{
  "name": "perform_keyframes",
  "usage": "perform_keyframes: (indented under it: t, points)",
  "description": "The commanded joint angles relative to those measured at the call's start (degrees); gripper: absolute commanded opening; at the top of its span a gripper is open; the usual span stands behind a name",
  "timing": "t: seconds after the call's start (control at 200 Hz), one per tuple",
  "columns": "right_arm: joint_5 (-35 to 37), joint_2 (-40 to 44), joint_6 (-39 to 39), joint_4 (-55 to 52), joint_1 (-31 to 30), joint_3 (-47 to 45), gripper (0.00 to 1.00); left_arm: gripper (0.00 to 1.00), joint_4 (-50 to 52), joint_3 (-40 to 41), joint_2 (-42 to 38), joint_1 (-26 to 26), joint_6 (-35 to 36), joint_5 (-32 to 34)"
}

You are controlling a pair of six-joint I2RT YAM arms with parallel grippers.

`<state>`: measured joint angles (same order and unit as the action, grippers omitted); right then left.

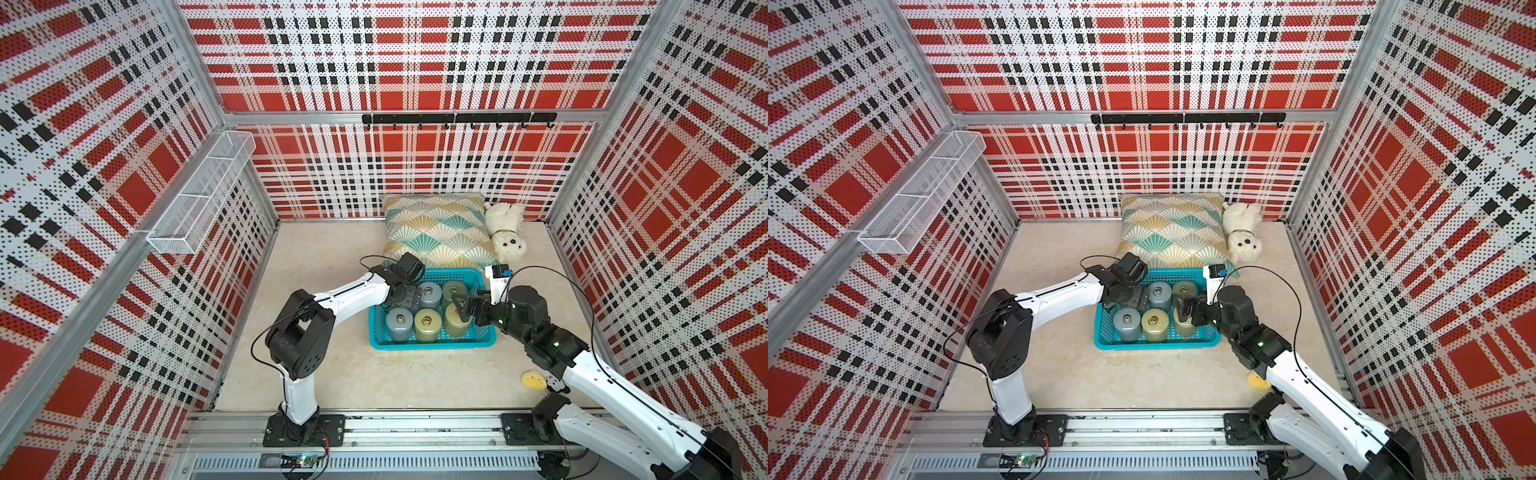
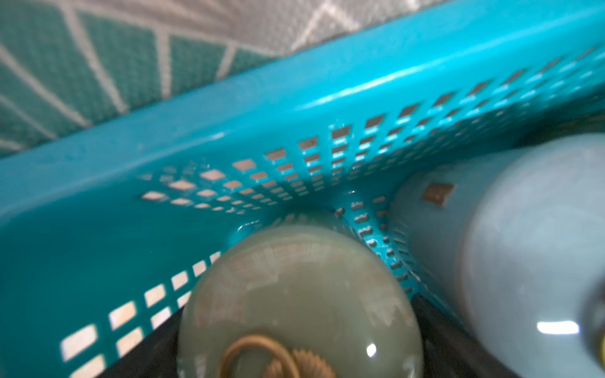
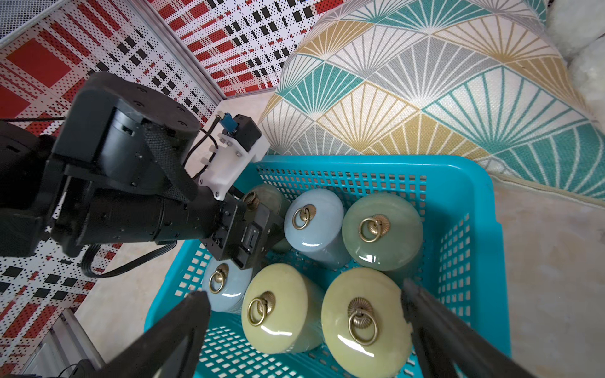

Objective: Take the tea canister out of the basket
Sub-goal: Pick up the tea canister from the basket.

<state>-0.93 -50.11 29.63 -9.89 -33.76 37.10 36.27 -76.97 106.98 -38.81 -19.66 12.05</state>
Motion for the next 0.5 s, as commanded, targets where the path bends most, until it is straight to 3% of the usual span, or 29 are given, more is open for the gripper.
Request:
perform_keyframes:
  t: [0.0,0.11,0.371,0.496]
  points:
    - [-0.22,-0.23,0.08,1.19,-0.21,-0.55,1.00,0.99,1.53,-0.50,2.63,1.41,0.51,0.88]
    - [-0.13,-0.17,0.20,1.30,-0.23,-0.85,1.00,0.96,1.43,-0.81,3.28,1.51,0.50,1.42]
    - [-0.19,-0.31,0.34,1.51,-0.25,-0.89,1.00,0.72,1.78,-0.28,1.23,1.11,0.10,1.61]
    - [-0.56,-0.62,0.50,1.88,-0.22,-1.14,1.00,0.71,2.47,-0.79,0.28,0.88,-0.30,1.69]
